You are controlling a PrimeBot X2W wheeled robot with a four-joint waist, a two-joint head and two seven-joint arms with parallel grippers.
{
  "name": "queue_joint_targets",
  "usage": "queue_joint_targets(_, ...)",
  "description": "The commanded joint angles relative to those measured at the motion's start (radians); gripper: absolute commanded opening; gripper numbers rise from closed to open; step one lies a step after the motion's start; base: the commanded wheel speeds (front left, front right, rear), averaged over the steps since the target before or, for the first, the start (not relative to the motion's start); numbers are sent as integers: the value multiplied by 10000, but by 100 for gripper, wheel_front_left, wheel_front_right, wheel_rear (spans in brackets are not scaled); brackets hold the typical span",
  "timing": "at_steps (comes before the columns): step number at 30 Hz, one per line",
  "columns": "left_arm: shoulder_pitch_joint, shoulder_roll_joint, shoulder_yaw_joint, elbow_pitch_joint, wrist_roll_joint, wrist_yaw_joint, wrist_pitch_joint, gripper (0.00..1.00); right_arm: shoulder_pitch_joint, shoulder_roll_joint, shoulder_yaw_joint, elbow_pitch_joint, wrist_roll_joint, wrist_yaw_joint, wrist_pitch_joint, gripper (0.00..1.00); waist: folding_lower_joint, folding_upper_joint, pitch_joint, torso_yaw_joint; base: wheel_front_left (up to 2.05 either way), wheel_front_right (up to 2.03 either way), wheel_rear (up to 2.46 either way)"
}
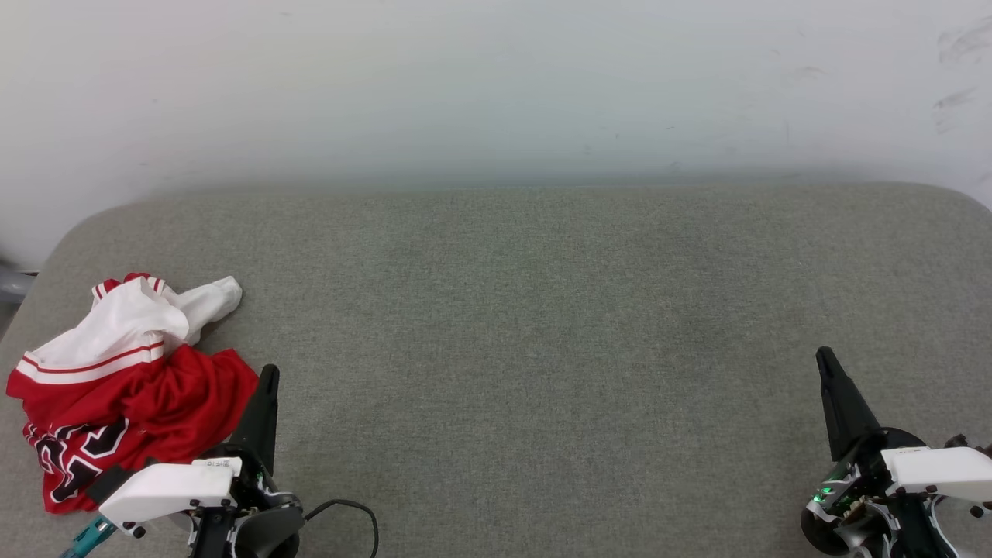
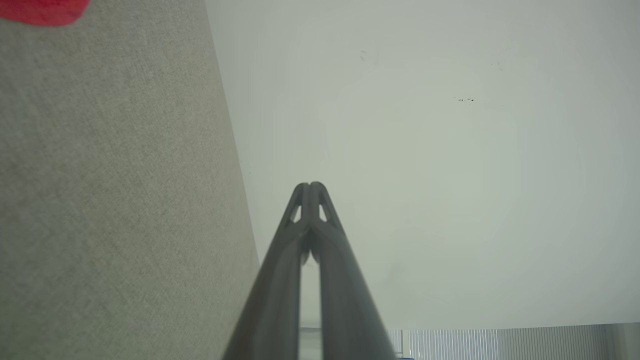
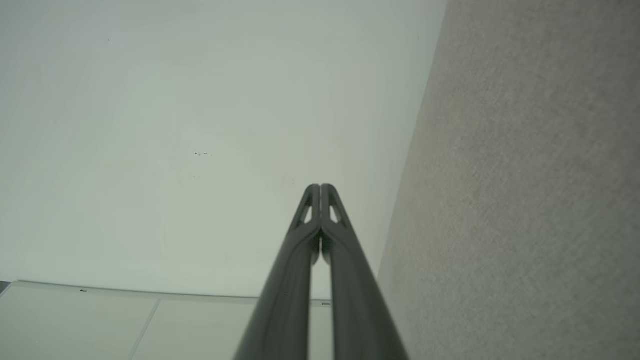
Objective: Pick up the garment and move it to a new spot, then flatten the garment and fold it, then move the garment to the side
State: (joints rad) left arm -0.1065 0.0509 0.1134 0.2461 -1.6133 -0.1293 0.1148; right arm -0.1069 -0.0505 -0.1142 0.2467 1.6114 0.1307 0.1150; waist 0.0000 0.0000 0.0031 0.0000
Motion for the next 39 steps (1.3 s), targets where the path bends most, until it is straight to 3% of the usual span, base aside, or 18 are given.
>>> queue_joint_targets(1, -58, -15, 24, -10, 4, -46, 17, 0, -52, 12, 2, -2, 30, 0, -15, 0, 0, 0, 0, 0, 0, 0, 0)
queue_joint_targets(37, -58, -15, 25, -11, 4, -46, 17, 0, -52, 12, 2, -2, 31, 0, -14, 0, 0, 0, 0, 0, 0, 0, 0)
queue_joint_targets(38, -1, 0, -4, -4, 0, 0, -3, 100, 0, 0, 1, -5, -4, 0, -6, 100, 0, 0, 0, 0, 0, 0, 0)
queue_joint_targets(39, 30, -8, -20, 72, 0, 4, -7, 100, 48, 0, 11, 66, -8, 0, -8, 100, 0, 0, 0, 0, 0, 0, 0)
